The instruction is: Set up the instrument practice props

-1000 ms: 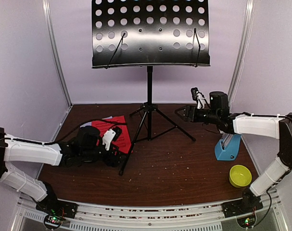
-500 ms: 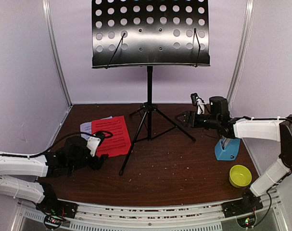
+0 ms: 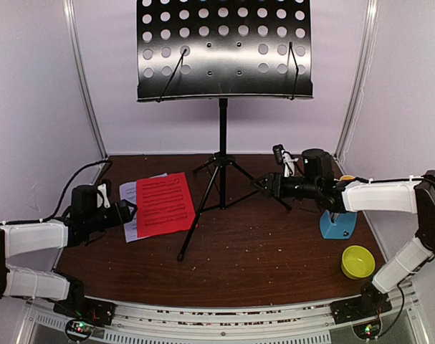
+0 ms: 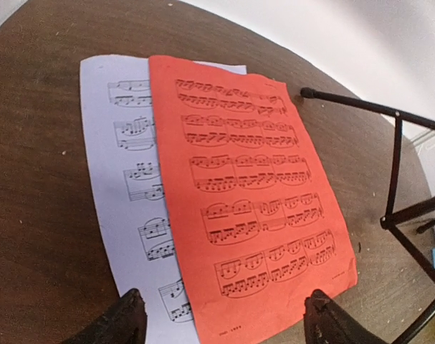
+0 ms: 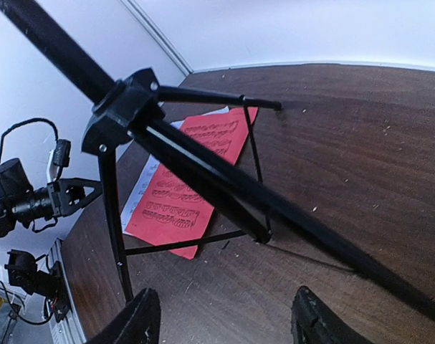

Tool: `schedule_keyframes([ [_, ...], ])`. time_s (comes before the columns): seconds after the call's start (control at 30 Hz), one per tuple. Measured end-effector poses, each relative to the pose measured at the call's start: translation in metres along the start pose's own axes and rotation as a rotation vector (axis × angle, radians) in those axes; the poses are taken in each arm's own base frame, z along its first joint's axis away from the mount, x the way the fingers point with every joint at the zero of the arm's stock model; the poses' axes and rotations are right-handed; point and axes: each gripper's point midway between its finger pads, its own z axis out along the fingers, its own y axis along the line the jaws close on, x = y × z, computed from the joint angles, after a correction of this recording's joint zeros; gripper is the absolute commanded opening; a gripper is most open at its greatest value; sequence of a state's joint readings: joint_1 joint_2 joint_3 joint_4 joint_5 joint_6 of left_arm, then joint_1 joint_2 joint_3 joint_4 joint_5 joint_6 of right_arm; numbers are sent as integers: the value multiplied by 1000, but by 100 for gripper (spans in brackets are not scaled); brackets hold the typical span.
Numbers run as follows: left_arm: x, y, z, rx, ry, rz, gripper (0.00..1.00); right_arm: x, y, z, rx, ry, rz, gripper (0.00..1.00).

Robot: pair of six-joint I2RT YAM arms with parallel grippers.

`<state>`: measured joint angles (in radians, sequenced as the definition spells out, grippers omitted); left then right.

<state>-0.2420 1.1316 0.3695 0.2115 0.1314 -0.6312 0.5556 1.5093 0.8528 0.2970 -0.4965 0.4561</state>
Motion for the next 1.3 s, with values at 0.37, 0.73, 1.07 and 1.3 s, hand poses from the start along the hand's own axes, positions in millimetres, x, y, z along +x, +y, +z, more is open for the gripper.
schedule_keyframes([
  [0.37, 7, 70, 30, -36, 101, -315, 73, 73, 27, 27, -57, 119, 69, 46],
  [0.73, -37, 103, 71, -28, 73, -392, 74, 105, 13, 56, -16, 139, 137, 23],
  [1.07, -117, 121, 126, -119, 123, -277, 80, 105, 11, 63, -15, 116, 159, 23],
  [1.3, -141, 133, 156, -150, 189, -252, 81, 105, 12, 62, -15, 114, 158, 23],
])
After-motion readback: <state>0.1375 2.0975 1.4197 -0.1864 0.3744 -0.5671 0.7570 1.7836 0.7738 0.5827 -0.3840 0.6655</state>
